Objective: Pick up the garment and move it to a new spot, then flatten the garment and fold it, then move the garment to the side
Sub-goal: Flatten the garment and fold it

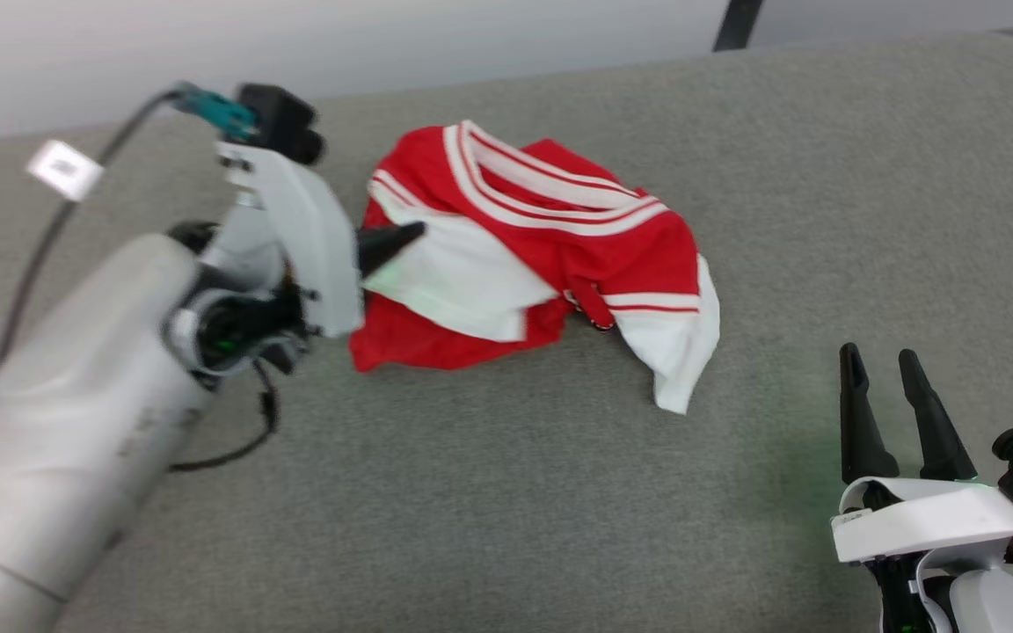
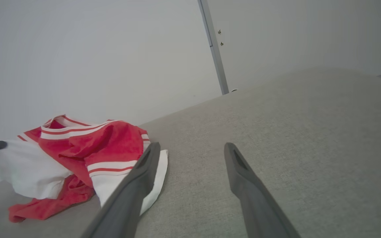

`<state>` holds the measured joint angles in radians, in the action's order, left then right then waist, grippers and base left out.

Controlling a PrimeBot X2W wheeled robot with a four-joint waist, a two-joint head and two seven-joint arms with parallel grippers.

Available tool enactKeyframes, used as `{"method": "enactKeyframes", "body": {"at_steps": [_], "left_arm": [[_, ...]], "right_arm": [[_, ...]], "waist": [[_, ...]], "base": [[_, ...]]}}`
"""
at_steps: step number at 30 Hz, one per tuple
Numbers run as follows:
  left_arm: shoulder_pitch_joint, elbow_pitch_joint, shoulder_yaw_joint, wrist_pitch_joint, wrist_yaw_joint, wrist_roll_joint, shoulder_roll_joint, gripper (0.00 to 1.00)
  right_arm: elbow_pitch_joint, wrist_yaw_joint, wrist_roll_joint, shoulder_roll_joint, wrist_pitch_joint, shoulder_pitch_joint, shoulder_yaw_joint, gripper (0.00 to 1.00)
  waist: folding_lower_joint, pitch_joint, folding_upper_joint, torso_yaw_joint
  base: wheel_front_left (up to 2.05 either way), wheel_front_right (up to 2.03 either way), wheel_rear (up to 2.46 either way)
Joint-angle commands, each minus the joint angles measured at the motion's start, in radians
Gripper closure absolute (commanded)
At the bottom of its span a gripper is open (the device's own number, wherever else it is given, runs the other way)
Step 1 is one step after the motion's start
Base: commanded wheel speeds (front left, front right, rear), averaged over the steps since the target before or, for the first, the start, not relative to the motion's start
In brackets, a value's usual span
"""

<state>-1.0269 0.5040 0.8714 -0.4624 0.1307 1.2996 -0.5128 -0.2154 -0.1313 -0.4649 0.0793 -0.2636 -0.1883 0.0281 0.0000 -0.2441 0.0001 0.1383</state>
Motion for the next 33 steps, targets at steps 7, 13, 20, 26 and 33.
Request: {"method": "enactKeyframes", "body": {"at_steps": [7, 13, 20, 26, 33], "left_arm": [[0.034, -0.059, -0.043, -0.082, -0.112, 0.05, -0.142, 1.0], [0.108, -0.023, -0.018, -0.104, -0.201, 0.025, -0.224, 1.0], [0.151, 0.105, 0.016, -0.064, -0.225, -0.03, -0.245, 1.0], [0.147, 0.204, 0.033, -0.018, -0.223, -0.064, -0.217, 0.62], [0.148, 0.25, 0.029, 0.152, -0.193, -0.118, -0.179, 0.0]], "right_arm": [[-0.002, 0.001, 0.01, 0.0, -0.001, 0.017, 0.015, 0.0], [-0.005, 0.001, 0.004, 0.006, -0.001, 0.013, 0.024, 0.0], [-0.001, 0.001, -0.005, 0.013, -0.001, 0.005, 0.022, 0.0], [-0.002, 0.001, -0.01, 0.019, -0.001, -0.002, 0.031, 0.0], [-0.012, 0.001, -0.031, 0.081, -0.001, -0.028, 0.115, 0.0]], "waist": [[0.0, 0.049, -0.0001, -0.066], [0.0, 0.045, -0.0001, -0.062], [0.0, 0.026, -0.0001, -0.033], [0.0, 0.022, -0.0001, -0.018], [0.0, 0.046, -0.0001, -0.053]], "base": [[0.0, 0.0, 0.0], [0.0, 0.0, 0.0], [0.0, 0.0, 0.0], [0.0, 0.0, 0.0], [0.0, 0.0, 0.0]]}}
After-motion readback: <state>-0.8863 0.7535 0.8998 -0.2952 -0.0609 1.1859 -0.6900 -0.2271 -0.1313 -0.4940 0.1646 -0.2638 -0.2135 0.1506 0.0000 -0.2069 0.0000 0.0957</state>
